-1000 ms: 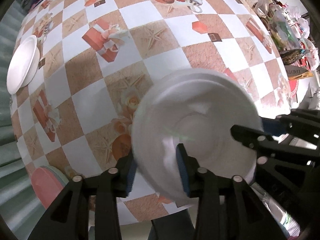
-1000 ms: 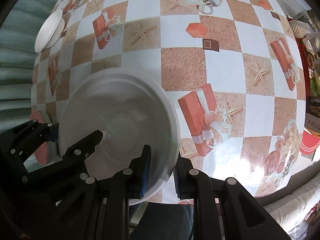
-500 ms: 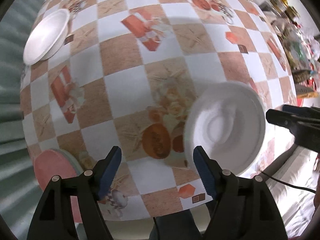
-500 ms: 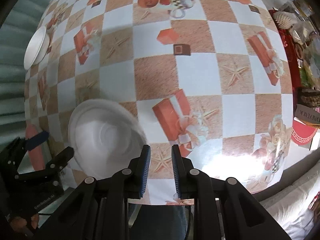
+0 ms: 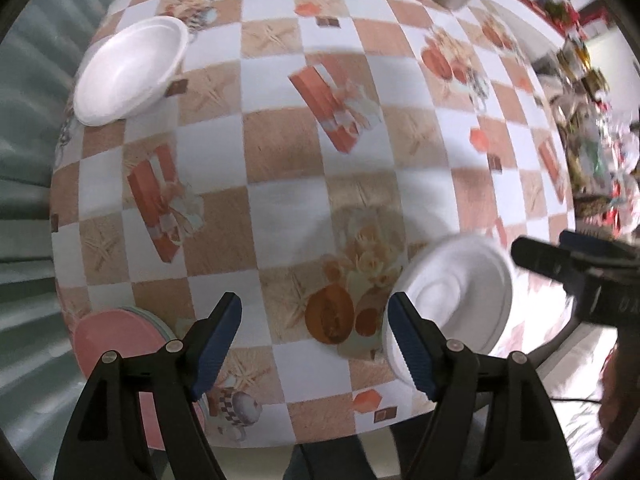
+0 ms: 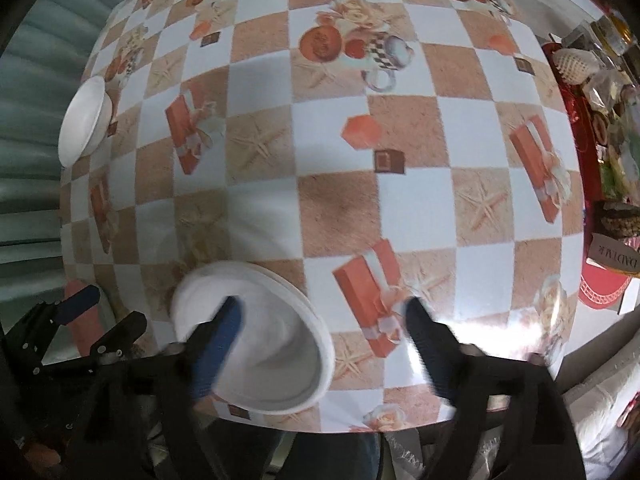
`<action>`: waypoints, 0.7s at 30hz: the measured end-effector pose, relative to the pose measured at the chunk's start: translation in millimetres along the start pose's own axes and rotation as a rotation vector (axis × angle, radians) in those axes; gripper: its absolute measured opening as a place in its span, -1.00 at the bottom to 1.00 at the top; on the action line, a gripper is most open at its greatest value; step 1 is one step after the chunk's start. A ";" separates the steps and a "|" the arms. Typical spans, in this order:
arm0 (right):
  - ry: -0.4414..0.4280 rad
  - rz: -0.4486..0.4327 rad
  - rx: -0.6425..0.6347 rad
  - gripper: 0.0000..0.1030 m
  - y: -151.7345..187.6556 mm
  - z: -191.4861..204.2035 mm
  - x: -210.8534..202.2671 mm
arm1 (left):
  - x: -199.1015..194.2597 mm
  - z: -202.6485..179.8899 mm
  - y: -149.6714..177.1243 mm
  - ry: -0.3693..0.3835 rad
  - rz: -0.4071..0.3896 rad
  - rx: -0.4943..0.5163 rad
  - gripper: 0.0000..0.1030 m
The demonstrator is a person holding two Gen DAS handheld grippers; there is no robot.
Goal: Organize plates and bowls
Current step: 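Move both grippers to the rim of another white foam plate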
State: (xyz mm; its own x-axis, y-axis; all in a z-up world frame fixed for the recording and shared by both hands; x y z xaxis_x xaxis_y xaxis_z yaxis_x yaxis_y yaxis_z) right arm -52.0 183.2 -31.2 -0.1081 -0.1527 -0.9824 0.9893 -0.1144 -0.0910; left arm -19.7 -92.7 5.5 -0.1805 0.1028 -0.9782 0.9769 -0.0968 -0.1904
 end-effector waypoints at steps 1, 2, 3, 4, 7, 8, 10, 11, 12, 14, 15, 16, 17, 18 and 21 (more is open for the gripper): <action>-0.008 -0.003 -0.004 0.98 -2.2 4.8 0.5 | -2.1 2.1 -7.3 0.001 -0.010 -0.016 0.53; -0.020 -0.006 -0.004 0.98 -4.7 8.8 0.3 | -2.4 3.4 -19.0 0.001 -0.021 -0.035 0.54; -0.026 -0.001 -0.009 0.98 -7.5 13.2 0.9 | -4.9 6.2 -22.6 0.002 -0.030 -0.047 0.54; -0.027 0.001 -0.020 0.98 -10.6 18.9 2.5 | -8.0 6.6 -25.4 0.004 -0.038 -0.056 0.54; -0.032 0.006 -0.047 0.98 -19.8 32.7 5.4 | -15.5 20.0 -45.2 -0.001 -0.070 -0.098 0.54; -0.035 0.006 -0.055 0.98 -22.9 36.9 5.3 | -18.9 27.0 -52.1 -0.003 -0.082 -0.115 0.54; -0.040 0.006 -0.071 0.98 -30.6 46.8 5.0 | -20.7 34.0 -64.0 -0.006 -0.102 -0.139 0.54; -0.042 0.006 -0.082 0.98 -35.3 52.4 5.3 | -23.9 43.1 -71.1 -0.014 -0.116 -0.160 0.54; -0.043 0.002 -0.094 0.98 -40.7 59.1 4.9 | -24.5 48.8 -76.8 -0.019 -0.124 -0.172 0.54; -0.052 -0.004 -0.109 0.98 -50.3 71.7 3.4 | -28.6 66.7 -87.0 -0.038 -0.141 -0.207 0.54; -0.057 -0.007 -0.115 0.98 -54.4 77.2 2.9 | -28.6 71.0 -90.7 -0.045 -0.146 -0.214 0.54; -0.062 -0.009 -0.120 0.98 -58.3 82.6 2.6 | -29.6 80.3 -96.1 -0.058 -0.153 -0.228 0.54; -0.066 -0.011 -0.128 0.98 -62.7 89.3 2.3 | -30.2 86.5 -98.9 -0.068 -0.158 -0.239 0.54; -0.071 -0.014 -0.136 0.98 -67.2 96.5 2.2 | -30.7 96.6 -103.3 -0.080 -0.164 -0.255 0.54; -0.083 -0.013 -0.154 0.98 -78.0 115.9 3.9 | -29.3 119.9 -112.3 -0.111 -0.173 -0.294 0.54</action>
Point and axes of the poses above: each gripper's, at about its wrist camera, not at the fingertips, and x roughly the way its jaws point, z to its left, y to its underside, the point moved 7 cm from there along x, roughly the way its jaws point, and after that the axes turned 11 degrees about -z, right-handed, at the moved point
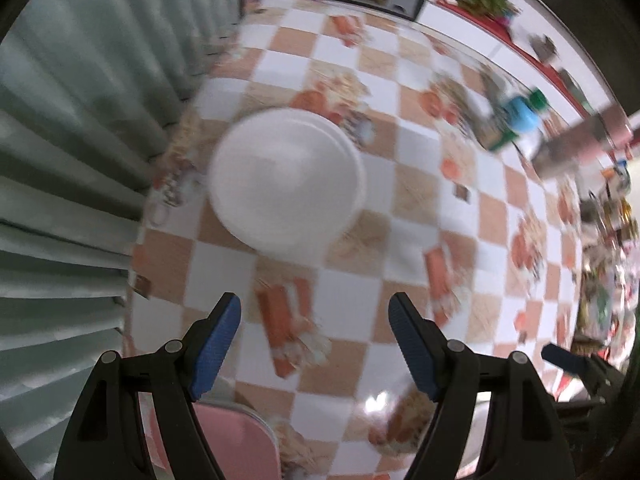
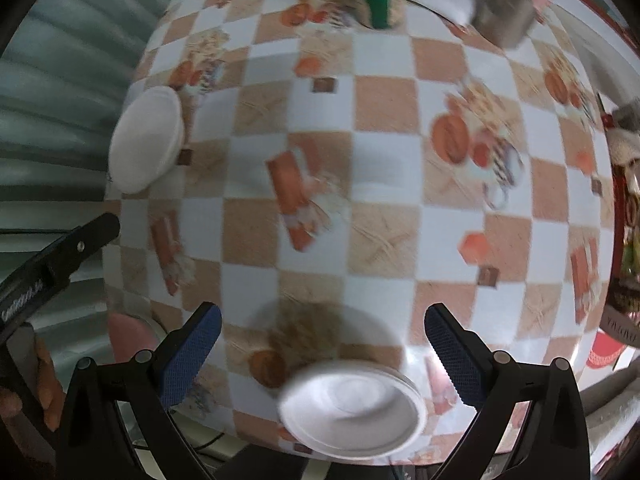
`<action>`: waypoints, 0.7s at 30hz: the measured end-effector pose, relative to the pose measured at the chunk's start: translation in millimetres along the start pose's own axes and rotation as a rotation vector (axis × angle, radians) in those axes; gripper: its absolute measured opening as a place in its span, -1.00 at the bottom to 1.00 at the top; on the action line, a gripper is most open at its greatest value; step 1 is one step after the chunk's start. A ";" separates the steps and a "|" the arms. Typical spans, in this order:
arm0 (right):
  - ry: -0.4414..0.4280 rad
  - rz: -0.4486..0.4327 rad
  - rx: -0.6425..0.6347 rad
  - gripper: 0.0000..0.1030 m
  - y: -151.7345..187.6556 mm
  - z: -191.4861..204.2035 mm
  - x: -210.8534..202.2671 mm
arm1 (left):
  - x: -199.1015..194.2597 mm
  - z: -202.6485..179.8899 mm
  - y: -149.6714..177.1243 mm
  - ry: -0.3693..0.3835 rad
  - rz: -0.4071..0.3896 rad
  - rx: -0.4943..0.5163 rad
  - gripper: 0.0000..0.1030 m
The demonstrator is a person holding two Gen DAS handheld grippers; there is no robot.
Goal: Organize plates and bowls
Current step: 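Move both grippers to the rim of another white foam plate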
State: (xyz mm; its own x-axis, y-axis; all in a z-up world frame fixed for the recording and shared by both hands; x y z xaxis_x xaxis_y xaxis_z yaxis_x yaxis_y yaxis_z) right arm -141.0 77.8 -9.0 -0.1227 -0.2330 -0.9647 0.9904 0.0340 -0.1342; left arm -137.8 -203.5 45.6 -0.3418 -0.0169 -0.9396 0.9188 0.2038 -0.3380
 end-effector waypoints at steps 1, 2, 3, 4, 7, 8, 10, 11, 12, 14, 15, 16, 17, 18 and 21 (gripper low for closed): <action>-0.004 0.001 -0.004 0.98 -3.8 5.4 1.6 | 2.6 6.1 -4.5 -0.012 -0.003 -0.009 0.54; -0.007 0.001 -0.009 0.98 -7.1 10.8 3.3 | 5.7 12.9 -8.5 -0.026 -0.005 -0.022 0.54; -0.006 -0.002 -0.014 0.98 -12.1 17.3 5.5 | 9.8 21.1 -13.3 -0.041 -0.008 -0.037 0.54; -0.002 -0.013 -0.016 0.98 -17.8 23.1 6.8 | 13.1 27.1 -16.4 -0.053 -0.008 -0.049 0.54; -0.007 -0.047 -0.007 0.98 -34.8 37.7 9.8 | 28.5 46.4 -25.8 -0.090 -0.001 -0.097 0.54; -0.006 -0.059 -0.006 0.98 -42.4 43.4 12.3 | 33.2 53.3 -26.5 -0.102 0.003 -0.115 0.54; -0.003 -0.063 -0.017 0.98 -52.6 53.0 19.6 | 46.4 63.2 -29.8 -0.122 0.014 -0.141 0.54; 0.002 -0.062 -0.022 0.98 -58.0 57.9 24.8 | 52.7 67.4 -30.9 -0.130 0.020 -0.151 0.54; 0.004 -0.061 -0.027 0.98 -62.9 63.0 30.0 | 58.8 70.9 -31.9 -0.137 0.024 -0.157 0.54; 0.005 -0.062 -0.034 0.98 -72.2 72.9 40.1 | 67.9 75.4 -33.9 -0.149 0.028 -0.152 0.54; 0.007 -0.065 -0.034 0.98 -75.8 75.9 43.8 | 72.2 76.3 -35.6 -0.155 0.027 -0.138 0.54; 0.008 -0.067 -0.033 0.98 -80.1 79.7 48.4 | 75.6 77.2 -38.2 -0.164 0.022 -0.121 0.54; 0.006 -0.068 -0.037 0.98 -84.0 84.1 52.8 | 77.3 78.3 -40.3 -0.171 0.015 -0.111 0.54; 0.006 -0.068 -0.041 0.98 -87.5 87.9 58.2 | 80.1 79.8 -43.8 -0.179 0.006 -0.102 0.54; 0.011 -0.060 -0.050 0.98 -94.0 97.5 75.5 | 89.0 87.7 -49.8 -0.203 -0.003 -0.105 0.54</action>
Point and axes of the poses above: each gripper's, at about its wrist camera, not at the fingertips, and x roughly the way its jaws point, z to its left, y to its underside, the point moved 7 cm from there along x, roughly the way its jaws point, and after that the axes turned 11 degrees about -z, right-handed, at the moved point
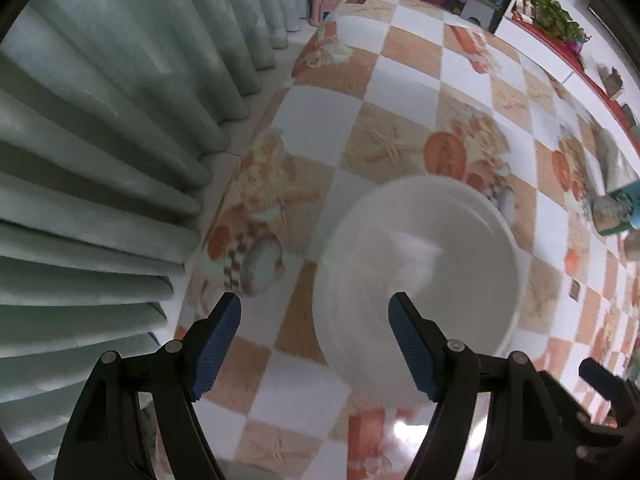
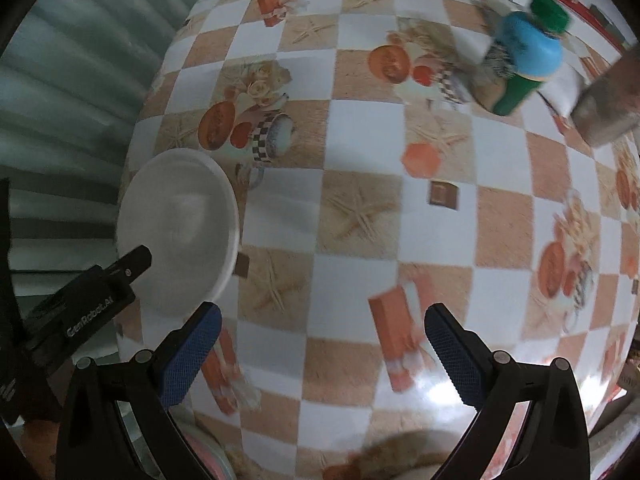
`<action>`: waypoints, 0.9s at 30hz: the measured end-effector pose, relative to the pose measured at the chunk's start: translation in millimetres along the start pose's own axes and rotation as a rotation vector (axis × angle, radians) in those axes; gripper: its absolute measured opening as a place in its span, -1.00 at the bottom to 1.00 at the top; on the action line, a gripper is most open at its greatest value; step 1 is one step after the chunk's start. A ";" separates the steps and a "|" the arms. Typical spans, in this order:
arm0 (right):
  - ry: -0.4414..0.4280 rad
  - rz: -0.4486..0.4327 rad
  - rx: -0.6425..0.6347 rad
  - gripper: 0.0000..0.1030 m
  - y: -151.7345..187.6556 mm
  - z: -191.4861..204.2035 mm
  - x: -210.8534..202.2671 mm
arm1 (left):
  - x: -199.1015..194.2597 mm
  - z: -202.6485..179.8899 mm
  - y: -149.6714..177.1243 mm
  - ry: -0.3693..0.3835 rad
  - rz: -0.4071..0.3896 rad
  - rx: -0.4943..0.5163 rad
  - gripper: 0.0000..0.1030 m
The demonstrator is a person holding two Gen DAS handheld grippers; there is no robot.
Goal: Organize plates and bowls
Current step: 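Move both grippers to the rim of another white foam plate, then close both grippers on the rim of the white foam plate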
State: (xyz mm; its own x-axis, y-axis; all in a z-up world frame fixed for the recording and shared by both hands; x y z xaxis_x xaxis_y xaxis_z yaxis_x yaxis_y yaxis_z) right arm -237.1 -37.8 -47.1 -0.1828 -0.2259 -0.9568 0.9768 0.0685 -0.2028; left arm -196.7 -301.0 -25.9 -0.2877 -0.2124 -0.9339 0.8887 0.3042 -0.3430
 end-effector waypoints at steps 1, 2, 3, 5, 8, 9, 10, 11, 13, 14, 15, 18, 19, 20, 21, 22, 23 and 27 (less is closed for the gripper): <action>-0.001 0.004 0.003 0.98 -1.3 1.8 6.0 | 5.2 0.6 -1.7 -0.002 0.007 -0.006 0.54; -0.006 0.009 0.006 0.98 -2.2 4.4 10.9 | 9.2 1.6 -2.7 -0.002 0.013 -0.013 0.54; -0.013 0.013 0.002 0.98 -2.9 7.7 16.5 | 14.5 1.1 -4.3 -0.002 0.018 -0.014 0.54; -0.017 0.013 -0.008 0.98 -4.7 12.6 25.7 | 21.6 0.5 -6.8 -0.007 0.017 -0.009 0.54; -0.018 0.020 -0.028 0.98 -5.4 19.0 37.3 | 32.7 -3.8 -7.4 -0.010 0.030 0.019 0.54; -0.020 0.019 -0.031 0.98 -6.0 20.6 40.6 | 37.2 -3.1 -7.5 -0.017 0.033 0.025 0.54; -0.019 0.017 -0.035 0.98 -6.5 21.8 43.2 | 41.0 -4.4 -8.2 -0.021 0.035 0.033 0.54; -0.015 0.013 -0.042 0.90 -6.7 22.7 45.0 | 44.1 -5.8 -9.9 -0.015 0.035 0.034 0.54; -0.037 0.007 -0.053 0.68 -7.6 28.1 47.8 | 47.5 -9.8 -9.9 -0.011 0.034 0.047 0.54; -0.050 0.006 -0.051 0.57 -8.8 31.2 48.5 | 48.4 -11.4 -10.3 -0.013 0.034 0.055 0.53; -0.060 0.004 -0.049 0.43 -10.3 34.0 48.9 | 49.8 -15.3 -11.6 -0.009 0.035 0.059 0.46; -0.106 0.020 -0.039 0.05 -12.2 42.4 52.7 | 50.4 -29.2 -12.6 0.048 0.055 0.057 -0.07; -0.134 0.034 -0.020 0.00 -11.5 43.9 54.4 | 47.7 -34.3 -12.8 0.054 0.058 0.070 -0.18; -0.159 0.045 -0.001 -0.11 -11.4 45.7 55.5 | 44.5 -40.0 -13.0 0.056 0.060 0.085 -0.18; -0.177 0.054 0.009 -0.24 -10.8 48.6 56.6 | 43.4 -45.4 -12.2 0.056 0.059 0.104 -0.19; -0.185 0.062 0.013 -0.28 -10.5 47.8 56.9 | 43.1 -49.4 -10.2 0.060 0.062 0.116 -0.21; -0.190 0.069 0.013 -0.29 -9.2 46.8 56.9 | 43.0 -53.8 -7.7 0.065 0.065 0.122 -0.22; -0.194 0.078 0.014 -0.50 -2.6 29.7 51.8 | 36.5 -78.7 12.3 0.111 0.100 0.137 -0.37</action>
Point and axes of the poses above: each gripper's, at about its wrist camera, not at the fingertips, and x roughly the way its jaws point, z to its left, y to its underside, the point moved 7 cm from there along x, roughly the way its jaws point, and after that the axes turned 11 degrees about -z, right-handed, at the moved point
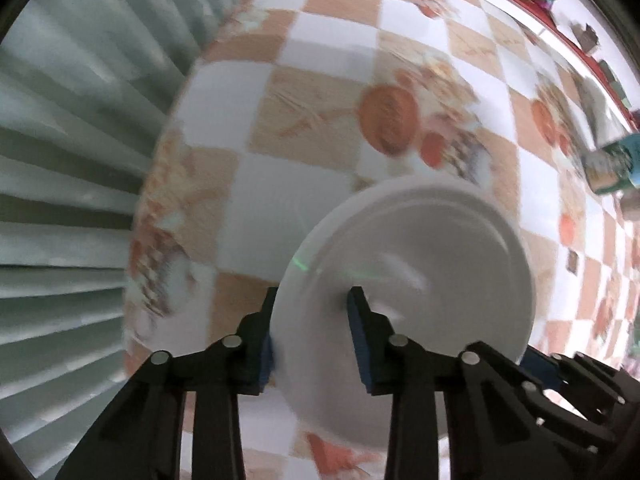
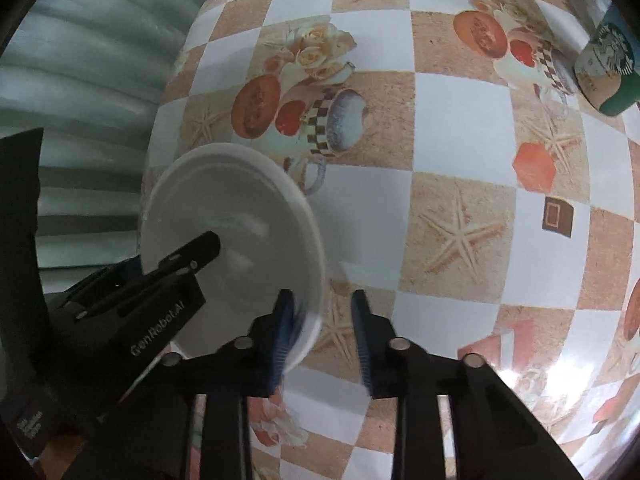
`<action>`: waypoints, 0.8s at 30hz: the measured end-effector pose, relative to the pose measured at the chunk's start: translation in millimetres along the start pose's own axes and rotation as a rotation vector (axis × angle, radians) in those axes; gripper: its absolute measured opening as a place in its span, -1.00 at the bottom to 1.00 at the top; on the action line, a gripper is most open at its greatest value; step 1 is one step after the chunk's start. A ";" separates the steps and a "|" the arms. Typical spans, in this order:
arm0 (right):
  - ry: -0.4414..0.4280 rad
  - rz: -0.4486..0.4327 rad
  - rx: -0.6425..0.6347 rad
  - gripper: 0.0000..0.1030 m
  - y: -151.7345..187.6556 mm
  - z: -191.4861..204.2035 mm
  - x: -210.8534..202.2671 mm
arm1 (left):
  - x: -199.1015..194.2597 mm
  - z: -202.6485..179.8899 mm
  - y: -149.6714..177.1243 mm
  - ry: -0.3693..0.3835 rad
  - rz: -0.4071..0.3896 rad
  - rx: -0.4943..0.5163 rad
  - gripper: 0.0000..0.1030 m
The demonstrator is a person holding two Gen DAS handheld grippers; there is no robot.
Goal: Organize plates and bowls
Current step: 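Close both grippers on the rim of the white foam plate, then lift the white plate with both grippers and carry it over the white stack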
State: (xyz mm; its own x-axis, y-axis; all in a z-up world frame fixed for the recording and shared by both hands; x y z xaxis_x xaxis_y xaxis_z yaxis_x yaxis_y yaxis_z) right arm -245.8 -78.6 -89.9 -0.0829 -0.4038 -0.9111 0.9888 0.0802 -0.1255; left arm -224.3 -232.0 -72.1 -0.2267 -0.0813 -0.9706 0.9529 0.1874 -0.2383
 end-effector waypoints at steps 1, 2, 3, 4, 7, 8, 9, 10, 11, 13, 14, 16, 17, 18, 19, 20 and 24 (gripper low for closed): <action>0.003 0.007 0.000 -0.50 3.4 -4.7 -1.9 | -1.8 -9.6 7.7 0.013 0.006 0.011 -0.39; 0.007 0.013 0.000 -0.51 7.3 -10.3 -4.4 | -2.0 -18.0 12.1 0.017 0.007 0.023 -0.40; 0.004 0.023 -0.003 -0.51 13.7 -14.0 -6.9 | -3.5 -26.7 19.6 0.016 0.009 0.036 -0.40; 0.006 0.031 -0.005 -0.52 21.1 -18.3 -9.9 | -4.1 -31.8 24.0 0.022 0.012 0.042 -0.40; 0.021 0.042 0.009 -0.52 39.9 -35.2 -19.3 | -4.6 -52.9 40.9 0.042 0.028 0.064 -0.40; 0.023 0.046 0.008 -0.52 45.9 -40.5 -22.7 | -4.9 -59.9 46.8 0.047 0.036 0.070 -0.40; 0.028 0.050 0.004 -0.52 50.7 -45.0 -25.6 | -5.7 -67.6 53.2 0.051 0.041 0.078 -0.40; 0.034 0.055 0.004 -0.52 55.2 -49.2 -28.2 | -6.7 -73.8 59.0 0.052 0.044 0.086 -0.40; 0.044 0.060 -0.003 -0.52 61.5 -55.1 -32.2 | -7.9 -79.6 65.4 0.051 0.047 0.093 -0.40; 0.055 0.073 0.001 -0.52 70.7 -64.3 -37.9 | -10.3 -95.3 81.2 0.052 0.059 0.114 -0.40; 0.059 0.080 0.008 -0.52 76.0 -68.9 -40.5 | -11.1 -99.9 88.0 0.054 0.063 0.120 -0.40; 0.062 0.097 0.009 -0.52 91.8 -79.7 -46.9 | -13.6 -113.3 107.1 0.064 0.077 0.139 -0.40; 0.064 0.105 0.008 -0.52 100.9 -84.7 -50.4 | -14.3 -119.1 115.2 0.069 0.081 0.148 -0.40; 0.067 0.111 0.007 -0.52 108.1 -88.5 -53.4 | -15.8 -127.1 127.0 0.074 0.084 0.163 -0.40; 0.073 0.116 0.004 -0.52 116.5 -92.8 -56.6 | -17.8 -130.9 135.4 0.074 0.083 0.172 -0.40; 0.080 0.122 0.002 -0.52 122.7 -95.0 -58.9 | -19.4 -138.2 143.8 0.073 0.079 0.189 -0.40; 0.085 0.134 0.018 -0.52 148.5 -111.9 -67.0 | -21.8 -154.7 157.2 0.076 0.082 0.229 -0.39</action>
State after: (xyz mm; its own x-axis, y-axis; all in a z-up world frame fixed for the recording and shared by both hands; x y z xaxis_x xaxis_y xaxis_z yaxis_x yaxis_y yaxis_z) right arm -107.2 62.4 -91.5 0.0409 -0.3121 -0.9492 0.9938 0.1113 0.0062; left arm -100.7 -49.3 -93.9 -0.1526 0.0001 -0.9883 0.9876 -0.0370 -0.1525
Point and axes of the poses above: each gripper's, at about its wrist camera, not at the fingertips, and x roughly the way its jaws point, z to its left, y to its underside, the point moved 7 cm from there along x, roughly the way its jaws point, and after that the axes turned 11 degrees about -z, right-handed, at the moved point
